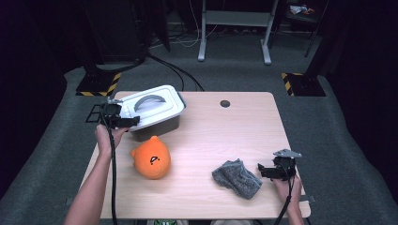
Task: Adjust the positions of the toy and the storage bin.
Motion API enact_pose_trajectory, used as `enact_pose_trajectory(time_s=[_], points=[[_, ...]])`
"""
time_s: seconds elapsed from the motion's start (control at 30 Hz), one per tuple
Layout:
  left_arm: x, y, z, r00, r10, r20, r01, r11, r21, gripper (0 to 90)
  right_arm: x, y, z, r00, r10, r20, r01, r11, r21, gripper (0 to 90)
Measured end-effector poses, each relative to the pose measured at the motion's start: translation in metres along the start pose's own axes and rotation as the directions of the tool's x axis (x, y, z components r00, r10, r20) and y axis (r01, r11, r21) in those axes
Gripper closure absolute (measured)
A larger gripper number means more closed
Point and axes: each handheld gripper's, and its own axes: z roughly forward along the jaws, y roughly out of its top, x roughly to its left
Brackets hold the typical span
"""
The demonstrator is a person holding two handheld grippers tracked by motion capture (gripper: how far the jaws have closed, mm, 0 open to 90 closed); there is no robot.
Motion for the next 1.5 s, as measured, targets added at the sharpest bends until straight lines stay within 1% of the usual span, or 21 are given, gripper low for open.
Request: enact_pose_trajectory(time_s=[0.07,0.1,0.13,0.27,0.33,0.37,0.5,0.6,0.63,0.67,0.8,0.87,0.93,1.03,1.1,1.2,1.23,1.37,1.4,1.47,1.5], points=[[-0.003,0.002,0.003,1.0000,0.005,0.007,-0.005,1.0000,-0.006,6.3,0.000,0.000,0.000,1.0000,-0.002,0.000,0.002,1.000,-0.001,4.9],[-0.003,0.004,0.004,0.9998,0.007,0.016,-0.008,0.9999,0.011,6.3,0.000,0.000,0.000,1.0000,-0.001,0.000,0.001,1.000,-0.001,4.9],[-0.005,0.004,0.005,0.9998,0.005,0.019,-0.005,1.0000,0.002,6.3,0.000,0.000,0.000,1.0000,-0.002,0.000,0.002,1.000,-0.001,4.9],[-0.008,0.009,0.009,0.9989,0.032,0.034,-0.033,0.9993,0.016,6.3,0.000,0.000,0.000,1.0000,-0.002,0.000,0.002,1.000,-0.001,4.9],[-0.011,0.011,0.012,0.9988,0.023,0.043,-0.024,0.9997,0.007,6.4,0.000,0.000,0.000,1.0000,-0.001,0.000,0.001,1.000,0.000,4.9],[-0.012,0.011,0.013,0.9980,0.033,0.053,-0.034,0.9994,0.011,6.3,0.000,0.000,0.000,1.0000,-0.001,0.000,0.001,1.000,0.000,4.9],[-0.014,0.014,0.018,0.9968,0.026,0.075,-0.027,0.9996,0.011,6.3,0.000,0.000,0.000,1.0000,-0.003,-0.001,0.003,1.000,-0.002,5.2],[-0.018,0.017,0.020,0.9956,0.037,0.087,-0.038,0.9992,0.013,6.3,0.000,0.000,0.000,1.0000,-0.002,-0.002,0.002,1.000,0.001,5.2],[-0.020,0.018,0.021,0.9952,0.040,0.089,-0.042,0.9991,0.012,6.3,0.000,0.000,0.000,1.0000,-0.003,-0.002,0.003,1.000,-0.002,5.2],[-0.023,0.019,0.022,0.9942,0.058,0.090,-0.060,0.9981,0.017,6.3,0.000,0.000,0.000,1.0000,-0.004,-0.002,0.004,1.000,0.000,5.2],[-0.034,0.023,0.026,0.9912,0.076,0.109,-0.078,0.9969,0.013,6.3,0.000,0.000,0.000,1.0000,-0.003,-0.002,0.003,1.000,-0.002,5.2],[-0.036,0.023,0.027,0.9904,0.079,0.113,-0.081,0.9967,0.011,6.3,0.000,0.000,0.000,1.0000,-0.003,-0.004,0.003,1.000,-0.002,5.5],[-0.044,0.026,0.030,0.9877,0.094,0.125,-0.096,0.9953,0.010,6.3,0.000,0.000,0.000,1.0000,-0.002,-0.003,0.002,1.000,-0.004,5.5],[-0.049,0.030,0.031,0.9824,0.129,0.135,-0.135,0.9903,0.033,6.3,0.000,0.000,0.000,1.0000,-0.004,-0.005,0.004,1.000,-0.001,5.6],[-0.054,0.031,0.033,0.9810,0.132,0.142,-0.138,0.9900,0.030,6.3,0.000,0.000,0.000,1.0000,-0.004,-0.004,0.004,1.000,-0.004,5.6],[-0.059,0.035,0.034,0.9740,0.164,0.157,-0.173,0.9838,0.048,6.3,-0.001,0.000,0.000,0.9999,-0.014,-0.003,0.014,1.000,-0.004,5.6],[-0.061,0.035,0.035,0.9750,0.158,0.156,-0.167,0.9849,0.045,6.3,-0.001,0.000,0.000,0.9999,-0.014,-0.004,0.014,1.000,-0.002,5.6],[-0.068,0.040,0.038,0.9718,0.172,0.161,-0.184,0.9811,0.061,6.3,-0.001,0.000,0.000,0.9998,-0.017,-0.003,0.017,1.000,-0.004,5.6],[-0.074,0.044,0.039,0.9683,0.191,0.161,-0.204,0.9764,0.071,6.3,-0.001,0.000,0.000,0.9999,-0.013,-0.004,0.013,1.000,-0.002,5.6],[-0.079,0.047,0.041,0.9647,0.208,0.161,-0.222,0.9725,0.070,6.3,-0.001,0.000,0.000,0.9999,-0.014,-0.004,0.014,1.000,-0.004,5.8],[-0.083,0.049,0.042,0.9614,0.224,0.160,-0.239,0.9678,0.079,6.3,-0.001,0.000,0.000,0.9999,-0.015,-0.004,0.015,1.000,-0.004,5.8]])
